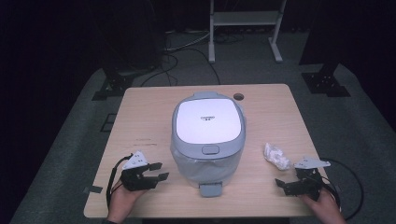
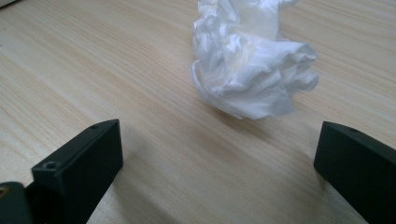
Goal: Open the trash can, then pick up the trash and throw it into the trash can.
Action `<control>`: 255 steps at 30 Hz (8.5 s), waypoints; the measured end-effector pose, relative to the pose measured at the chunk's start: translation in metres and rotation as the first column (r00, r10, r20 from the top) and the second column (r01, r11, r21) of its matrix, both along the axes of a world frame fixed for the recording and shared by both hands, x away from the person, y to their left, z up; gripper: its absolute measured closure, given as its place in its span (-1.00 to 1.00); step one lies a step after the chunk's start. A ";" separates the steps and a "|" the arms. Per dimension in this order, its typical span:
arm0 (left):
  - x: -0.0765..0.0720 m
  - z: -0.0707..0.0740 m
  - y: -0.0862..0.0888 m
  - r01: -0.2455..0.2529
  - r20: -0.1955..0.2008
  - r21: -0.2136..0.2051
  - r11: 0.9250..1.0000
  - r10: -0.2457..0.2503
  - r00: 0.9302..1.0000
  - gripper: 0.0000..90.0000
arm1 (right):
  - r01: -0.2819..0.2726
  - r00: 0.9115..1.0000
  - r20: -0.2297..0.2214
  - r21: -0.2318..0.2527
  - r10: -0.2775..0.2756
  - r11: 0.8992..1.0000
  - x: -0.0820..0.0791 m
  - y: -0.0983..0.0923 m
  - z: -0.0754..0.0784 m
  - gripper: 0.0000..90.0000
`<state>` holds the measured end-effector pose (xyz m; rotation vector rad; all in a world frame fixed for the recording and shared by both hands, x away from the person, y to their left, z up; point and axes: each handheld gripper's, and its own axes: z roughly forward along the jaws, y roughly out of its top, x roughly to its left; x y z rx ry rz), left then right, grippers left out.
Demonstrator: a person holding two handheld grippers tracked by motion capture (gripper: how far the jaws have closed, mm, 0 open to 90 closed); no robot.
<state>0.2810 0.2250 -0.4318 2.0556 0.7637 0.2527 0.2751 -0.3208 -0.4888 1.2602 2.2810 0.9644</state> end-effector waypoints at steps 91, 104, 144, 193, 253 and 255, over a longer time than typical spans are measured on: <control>-0.015 0.164 -0.096 0.317 0.164 -0.188 0.930 -0.288 0.943 1.00 | -0.001 1.000 0.001 -0.001 0.001 1.000 0.000 0.000 0.000 -1.00; -0.016 0.163 -0.108 0.307 0.163 -0.166 0.937 -0.281 0.946 1.00 | -0.001 1.000 0.001 -0.001 0.001 1.000 0.000 0.000 0.000 -1.00; -0.018 0.173 -0.047 0.166 0.196 -0.203 0.965 -0.126 0.973 0.41 | 0.000 1.000 0.000 -0.001 0.000 1.000 0.000 0.000 0.000 -0.99; -0.003 0.032 0.004 -0.099 0.158 -0.001 0.995 0.098 0.982 -0.97 | 0.002 1.000 0.000 -0.002 -0.002 1.000 0.000 0.000 0.000 -1.00; 0.016 -0.052 0.006 -0.096 -0.005 0.200 0.975 0.099 0.995 -1.00 | 0.010 1.000 -0.012 -0.011 -0.010 1.000 -0.002 0.003 0.016 -0.99; 0.016 -0.052 0.006 -0.096 -0.007 0.199 0.975 0.099 0.995 -1.00 | 0.012 1.000 -0.009 -0.005 -0.012 1.000 -0.002 0.002 0.018 -0.99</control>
